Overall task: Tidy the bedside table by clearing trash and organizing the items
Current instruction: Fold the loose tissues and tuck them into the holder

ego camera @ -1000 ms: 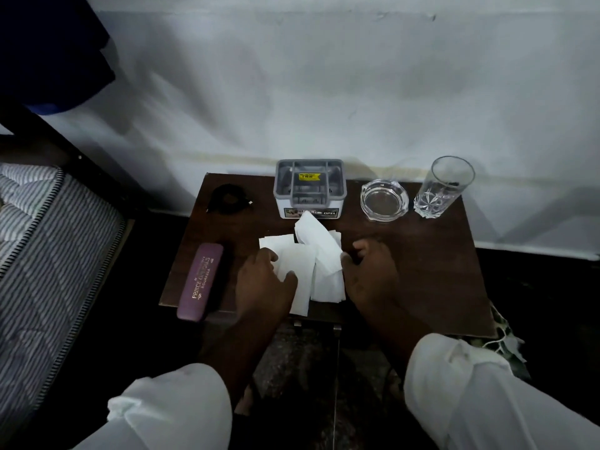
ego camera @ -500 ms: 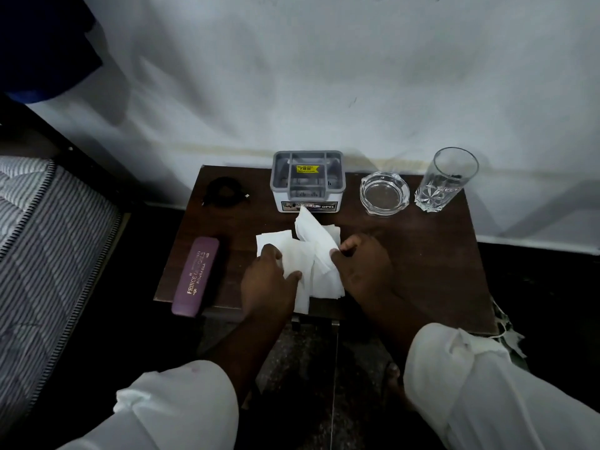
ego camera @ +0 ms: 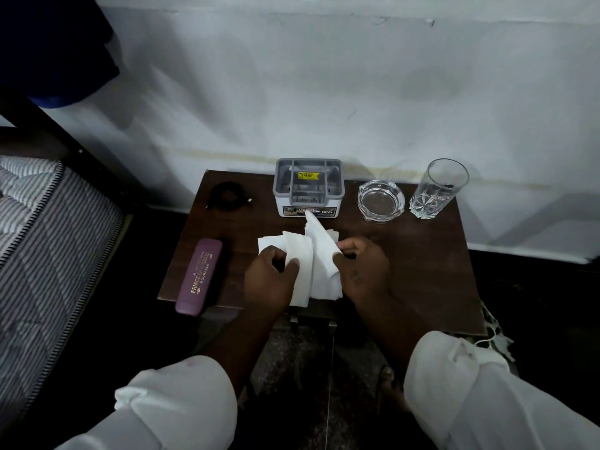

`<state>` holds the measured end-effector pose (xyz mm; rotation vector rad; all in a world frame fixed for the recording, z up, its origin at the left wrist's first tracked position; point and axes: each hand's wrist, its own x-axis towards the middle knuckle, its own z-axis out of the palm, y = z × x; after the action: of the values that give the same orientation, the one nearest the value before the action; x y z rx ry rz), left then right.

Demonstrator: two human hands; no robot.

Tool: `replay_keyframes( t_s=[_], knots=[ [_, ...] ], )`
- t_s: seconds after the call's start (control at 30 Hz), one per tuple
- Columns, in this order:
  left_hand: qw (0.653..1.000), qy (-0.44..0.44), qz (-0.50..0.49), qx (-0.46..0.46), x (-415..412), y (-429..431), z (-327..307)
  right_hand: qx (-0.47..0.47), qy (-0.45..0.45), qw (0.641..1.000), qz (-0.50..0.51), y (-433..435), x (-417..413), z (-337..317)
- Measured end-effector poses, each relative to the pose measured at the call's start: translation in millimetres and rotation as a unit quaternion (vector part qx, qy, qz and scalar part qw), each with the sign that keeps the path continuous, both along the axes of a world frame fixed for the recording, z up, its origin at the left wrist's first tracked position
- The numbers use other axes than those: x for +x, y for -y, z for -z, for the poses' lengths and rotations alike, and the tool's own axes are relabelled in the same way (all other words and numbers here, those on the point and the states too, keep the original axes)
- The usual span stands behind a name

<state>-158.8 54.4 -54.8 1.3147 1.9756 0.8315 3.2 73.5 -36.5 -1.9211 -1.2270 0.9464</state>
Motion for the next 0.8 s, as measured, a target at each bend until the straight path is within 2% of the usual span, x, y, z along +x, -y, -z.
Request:
replay_keyframes(
  t_s=[0.1,0.2,0.27,0.43,0.53,0.67,0.8],
  knots=[
    [0.986,0.159,-0.044,-0.017,4.8,-1.0,-3.1,-0.019,-0.037,0.999,0.02,1.8,-2.2,-5.5],
    [0.93,0.339,-0.118,-0.081,9.5,-0.1,-7.4,-0.03,-0.145,0.985,0.087,4.7,-5.3,-11.2],
    [0.893,0.413,-0.147,-0.106,9.4,0.9,-10.4,-0.036,-0.22,0.966,0.129,8.5,-8.3,-18.9],
    [0.84,0.508,-0.129,-0.141,5.5,3.3,-16.9,-0.013,-0.349,0.923,0.159,20.7,-16.4,-39.5],
    [0.815,0.55,-0.125,-0.132,5.4,3.9,-20.3,-0.046,-0.411,0.896,0.16,29.0,-23.9,-45.4],
    [0.792,0.581,-0.144,-0.119,3.9,2.4,-26.8,-0.101,-0.408,0.894,0.152,42.6,-38.0,-38.6],
    [0.766,0.611,-0.151,-0.134,1.5,1.3,-29.1,-0.105,-0.378,0.909,0.139,50.6,-46.9,-32.5]
  ],
)
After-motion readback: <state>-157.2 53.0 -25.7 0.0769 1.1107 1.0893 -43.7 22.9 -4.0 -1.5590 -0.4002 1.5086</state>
